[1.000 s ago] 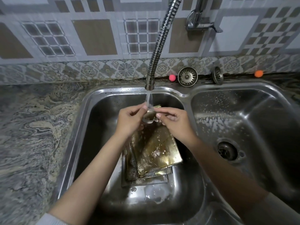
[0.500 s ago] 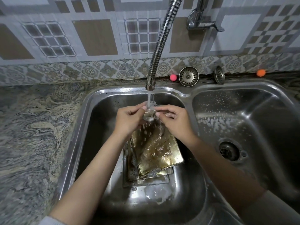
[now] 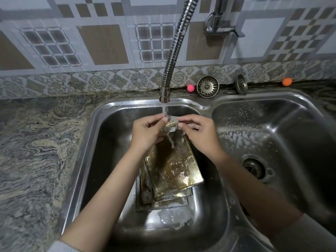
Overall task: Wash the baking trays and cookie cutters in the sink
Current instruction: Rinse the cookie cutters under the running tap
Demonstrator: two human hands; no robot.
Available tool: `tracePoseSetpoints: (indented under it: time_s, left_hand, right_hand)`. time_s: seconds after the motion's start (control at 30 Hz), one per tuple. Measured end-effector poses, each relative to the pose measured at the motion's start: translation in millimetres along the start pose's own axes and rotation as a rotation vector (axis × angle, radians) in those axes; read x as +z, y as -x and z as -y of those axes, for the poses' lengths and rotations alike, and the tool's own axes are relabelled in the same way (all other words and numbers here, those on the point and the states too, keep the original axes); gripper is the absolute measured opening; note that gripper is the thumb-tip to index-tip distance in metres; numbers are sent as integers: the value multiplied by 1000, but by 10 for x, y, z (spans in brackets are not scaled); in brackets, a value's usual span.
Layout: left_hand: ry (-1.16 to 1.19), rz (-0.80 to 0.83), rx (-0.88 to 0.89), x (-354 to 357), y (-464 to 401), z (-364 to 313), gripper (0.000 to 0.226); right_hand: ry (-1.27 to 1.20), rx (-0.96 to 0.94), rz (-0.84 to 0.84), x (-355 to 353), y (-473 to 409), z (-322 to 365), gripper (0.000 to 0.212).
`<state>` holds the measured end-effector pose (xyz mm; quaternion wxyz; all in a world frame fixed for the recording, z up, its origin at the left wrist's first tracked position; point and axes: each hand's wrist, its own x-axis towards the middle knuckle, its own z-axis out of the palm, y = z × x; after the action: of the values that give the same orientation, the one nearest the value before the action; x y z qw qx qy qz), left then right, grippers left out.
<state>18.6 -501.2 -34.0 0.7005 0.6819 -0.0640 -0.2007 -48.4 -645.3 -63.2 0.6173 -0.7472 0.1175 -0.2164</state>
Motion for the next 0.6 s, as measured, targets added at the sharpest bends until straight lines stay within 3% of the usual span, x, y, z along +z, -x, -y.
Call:
tracePoseSetpoints:
  time_s: [0.6]
  left_hand:
    - [-56,-82,74,-270,39,-36,17]
  right_hand:
    - [8,-20,50,245,-34,63,16]
